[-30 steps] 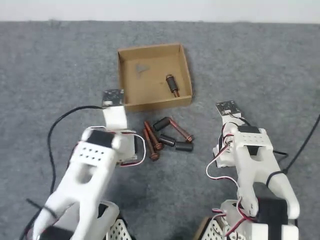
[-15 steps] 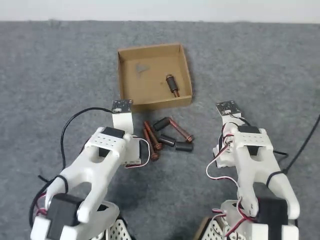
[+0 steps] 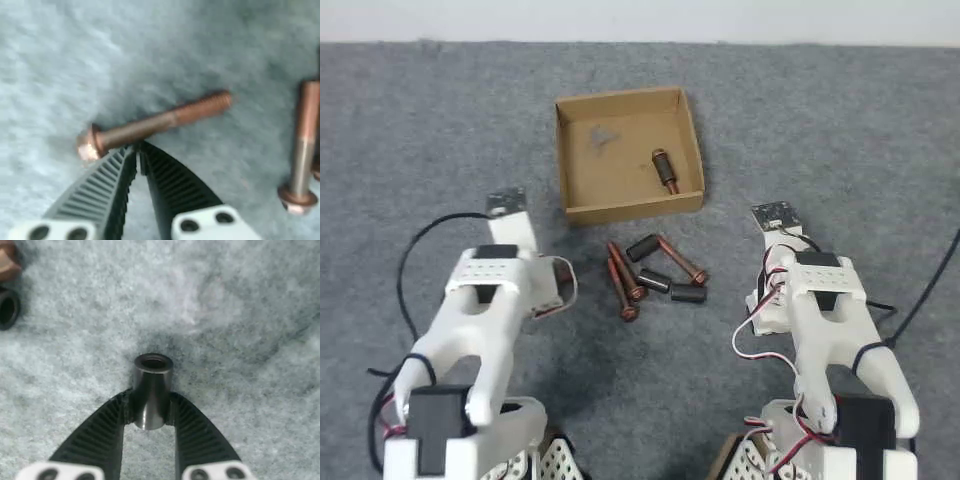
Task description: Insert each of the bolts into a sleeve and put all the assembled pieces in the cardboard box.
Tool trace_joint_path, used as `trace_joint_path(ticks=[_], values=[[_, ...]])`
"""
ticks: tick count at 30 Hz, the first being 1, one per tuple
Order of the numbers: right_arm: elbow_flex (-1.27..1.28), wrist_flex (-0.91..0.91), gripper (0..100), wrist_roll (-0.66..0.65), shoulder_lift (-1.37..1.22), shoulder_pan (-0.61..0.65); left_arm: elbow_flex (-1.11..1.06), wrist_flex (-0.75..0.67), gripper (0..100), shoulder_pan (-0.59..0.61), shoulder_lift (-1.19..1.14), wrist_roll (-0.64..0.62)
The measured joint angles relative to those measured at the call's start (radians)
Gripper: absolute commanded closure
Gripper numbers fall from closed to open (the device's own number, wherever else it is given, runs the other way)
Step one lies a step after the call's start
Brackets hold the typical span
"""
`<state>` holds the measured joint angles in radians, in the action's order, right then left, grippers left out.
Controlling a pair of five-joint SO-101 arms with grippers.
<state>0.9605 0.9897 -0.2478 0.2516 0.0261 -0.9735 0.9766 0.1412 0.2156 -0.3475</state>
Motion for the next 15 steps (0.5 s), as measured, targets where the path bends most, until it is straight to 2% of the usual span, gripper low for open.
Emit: trace_joint_path(ticks=[5,15], values=[[0.000,0.000,99.2,0.000,0.000,0.000,0.055,0.000,99,0.074,0.000,0.003],[0.000,0.000,99.2,0.000,0.000,0.000,0.084,0.002,99,0.098,0.000,0.005]])
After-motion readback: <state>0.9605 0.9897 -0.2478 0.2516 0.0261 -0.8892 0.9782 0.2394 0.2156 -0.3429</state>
